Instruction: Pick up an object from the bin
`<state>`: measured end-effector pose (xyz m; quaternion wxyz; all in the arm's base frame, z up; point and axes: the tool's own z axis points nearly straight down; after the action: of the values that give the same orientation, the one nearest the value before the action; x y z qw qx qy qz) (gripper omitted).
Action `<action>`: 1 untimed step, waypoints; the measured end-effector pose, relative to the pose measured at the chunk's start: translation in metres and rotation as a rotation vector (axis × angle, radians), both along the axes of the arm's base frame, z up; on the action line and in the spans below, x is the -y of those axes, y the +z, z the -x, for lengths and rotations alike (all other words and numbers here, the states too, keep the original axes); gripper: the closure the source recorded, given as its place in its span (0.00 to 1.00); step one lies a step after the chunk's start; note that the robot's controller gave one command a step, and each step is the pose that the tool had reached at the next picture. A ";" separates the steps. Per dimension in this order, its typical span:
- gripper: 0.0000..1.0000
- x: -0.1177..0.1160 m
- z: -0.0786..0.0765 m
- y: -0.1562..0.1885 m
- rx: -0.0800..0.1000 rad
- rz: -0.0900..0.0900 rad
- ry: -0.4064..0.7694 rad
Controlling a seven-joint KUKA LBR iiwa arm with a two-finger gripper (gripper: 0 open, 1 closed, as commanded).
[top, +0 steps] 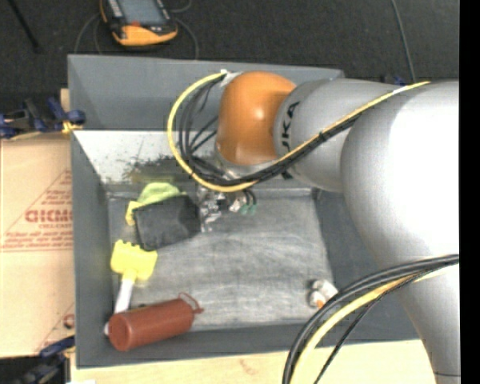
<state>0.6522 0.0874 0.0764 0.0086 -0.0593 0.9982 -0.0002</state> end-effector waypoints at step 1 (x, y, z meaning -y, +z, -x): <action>1.00 -0.034 0.033 0.000 0.001 0.002 0.171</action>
Offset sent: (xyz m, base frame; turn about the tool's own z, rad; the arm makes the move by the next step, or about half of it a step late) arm 0.0000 0.0000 0.0000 0.0000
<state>0.6192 0.1213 0.0764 0.0088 -0.1442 0.9895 -0.0005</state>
